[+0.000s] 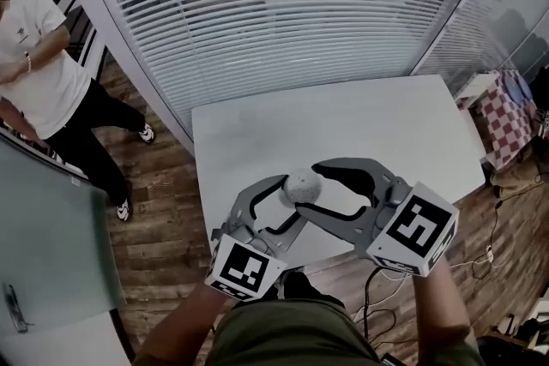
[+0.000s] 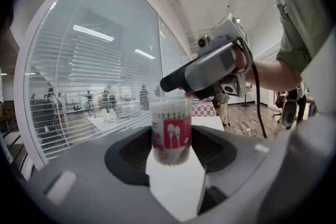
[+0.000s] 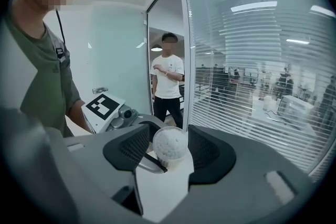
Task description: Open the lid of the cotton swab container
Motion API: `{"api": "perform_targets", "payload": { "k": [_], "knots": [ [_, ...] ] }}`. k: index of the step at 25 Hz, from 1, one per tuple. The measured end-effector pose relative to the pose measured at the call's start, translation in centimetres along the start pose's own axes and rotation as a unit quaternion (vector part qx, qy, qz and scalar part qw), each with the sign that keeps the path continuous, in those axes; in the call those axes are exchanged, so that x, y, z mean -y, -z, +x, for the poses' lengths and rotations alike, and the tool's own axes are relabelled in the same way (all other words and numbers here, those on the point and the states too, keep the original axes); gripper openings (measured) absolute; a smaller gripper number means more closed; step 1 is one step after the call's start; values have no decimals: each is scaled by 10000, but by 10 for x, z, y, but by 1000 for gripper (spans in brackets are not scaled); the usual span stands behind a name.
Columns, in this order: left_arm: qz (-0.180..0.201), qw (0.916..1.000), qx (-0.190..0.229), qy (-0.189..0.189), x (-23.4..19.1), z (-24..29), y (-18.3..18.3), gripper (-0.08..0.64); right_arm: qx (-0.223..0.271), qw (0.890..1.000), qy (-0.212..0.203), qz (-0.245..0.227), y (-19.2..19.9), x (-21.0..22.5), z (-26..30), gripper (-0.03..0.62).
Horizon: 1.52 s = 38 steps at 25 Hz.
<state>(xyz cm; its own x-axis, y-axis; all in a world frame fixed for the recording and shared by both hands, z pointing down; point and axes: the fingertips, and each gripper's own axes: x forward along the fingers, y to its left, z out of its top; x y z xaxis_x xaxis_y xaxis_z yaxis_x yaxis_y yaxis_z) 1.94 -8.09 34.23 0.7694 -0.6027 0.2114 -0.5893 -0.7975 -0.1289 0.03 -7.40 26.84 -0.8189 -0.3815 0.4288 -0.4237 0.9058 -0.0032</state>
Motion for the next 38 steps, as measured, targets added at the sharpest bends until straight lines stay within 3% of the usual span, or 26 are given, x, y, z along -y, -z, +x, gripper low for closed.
{"api": "perform_targets", "payload": {
  "k": [9, 31, 38],
  "knots": [
    [-16, 9999, -116, -72, 1, -1, 7, 244, -259, 9996, -67, 17, 10, 4, 10, 250],
    [66, 9994, -300, -151, -7, -1, 22, 242, -1116, 9931, -330, 171, 38, 6, 40, 255],
    [89, 9992, -331, -183, -12, -2, 26, 242, -1075, 9936, -284, 222, 38, 8, 45, 255]
  ]
}}
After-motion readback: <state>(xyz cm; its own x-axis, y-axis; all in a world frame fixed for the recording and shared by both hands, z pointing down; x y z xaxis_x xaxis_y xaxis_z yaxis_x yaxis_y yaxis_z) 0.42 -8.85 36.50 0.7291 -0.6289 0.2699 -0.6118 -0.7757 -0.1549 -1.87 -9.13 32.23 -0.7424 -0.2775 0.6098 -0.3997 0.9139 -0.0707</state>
